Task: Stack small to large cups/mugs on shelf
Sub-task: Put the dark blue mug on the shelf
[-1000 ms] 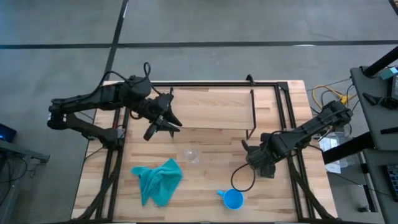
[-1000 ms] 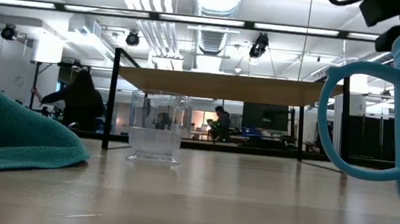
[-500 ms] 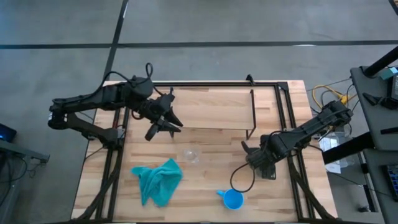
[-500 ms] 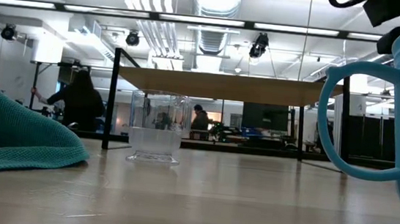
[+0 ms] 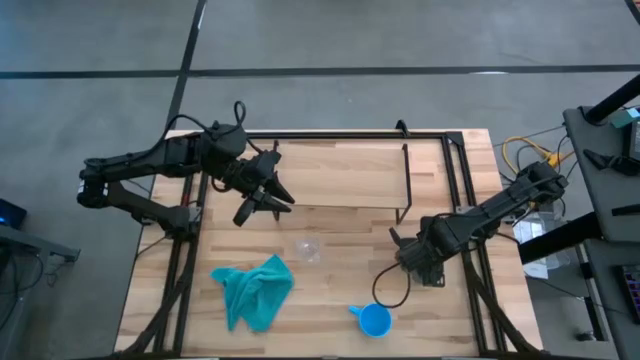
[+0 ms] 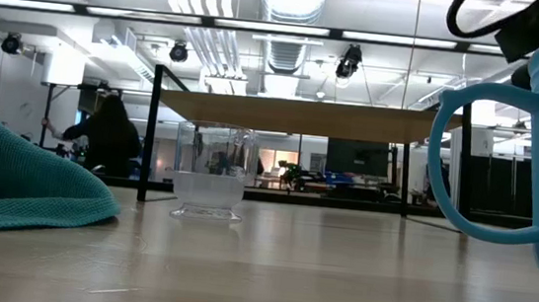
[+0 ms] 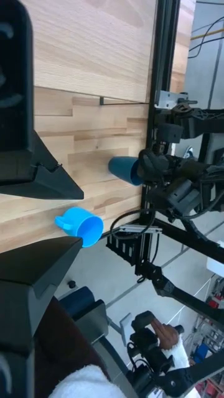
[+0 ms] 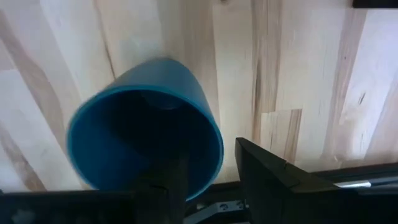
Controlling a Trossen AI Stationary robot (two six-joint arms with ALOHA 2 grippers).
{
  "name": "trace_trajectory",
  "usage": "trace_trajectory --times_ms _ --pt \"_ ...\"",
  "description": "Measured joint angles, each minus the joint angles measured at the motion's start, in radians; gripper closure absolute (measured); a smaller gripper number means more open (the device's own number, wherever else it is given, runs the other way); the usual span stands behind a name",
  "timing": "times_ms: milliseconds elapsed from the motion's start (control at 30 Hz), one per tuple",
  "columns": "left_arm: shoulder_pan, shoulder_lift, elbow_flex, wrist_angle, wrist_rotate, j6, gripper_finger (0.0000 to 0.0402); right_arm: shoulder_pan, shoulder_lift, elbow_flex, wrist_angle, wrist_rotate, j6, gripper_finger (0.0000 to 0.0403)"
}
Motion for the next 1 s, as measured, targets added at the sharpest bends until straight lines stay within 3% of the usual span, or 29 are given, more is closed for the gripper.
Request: trace_trajectory --times_ms 200,433,533,700,1000 --pt "0.000 0.000 0.000 0.000 0.000 -0.001 0.0308 0.000 0.000 -0.047 0.038 0.000 0.000 0.0260" --pt "0.000 0.000 0.000 0.003 0.000 -0.001 0.0308 0.000 0.000 -0.136 0.224 -0.002 0.013 0.0268" --pt "0.000 0.000 0.000 0.003 0.000 -0.002 0.0308 0.000 0.000 -0.160 0.213 -0.004 0.032 0.0293" --pt "0.000 0.000 0.001 0.004 0.000 -0.002 0.0308 0.000 0.000 -0.171 0.195 -0.004 0.052 0.0380" --pt "0.000 0.000 0.002 0.006 0.000 -0.001 0.0308 0.000 0.000 -0.033 0.074 -0.007 0.079 0.0394"
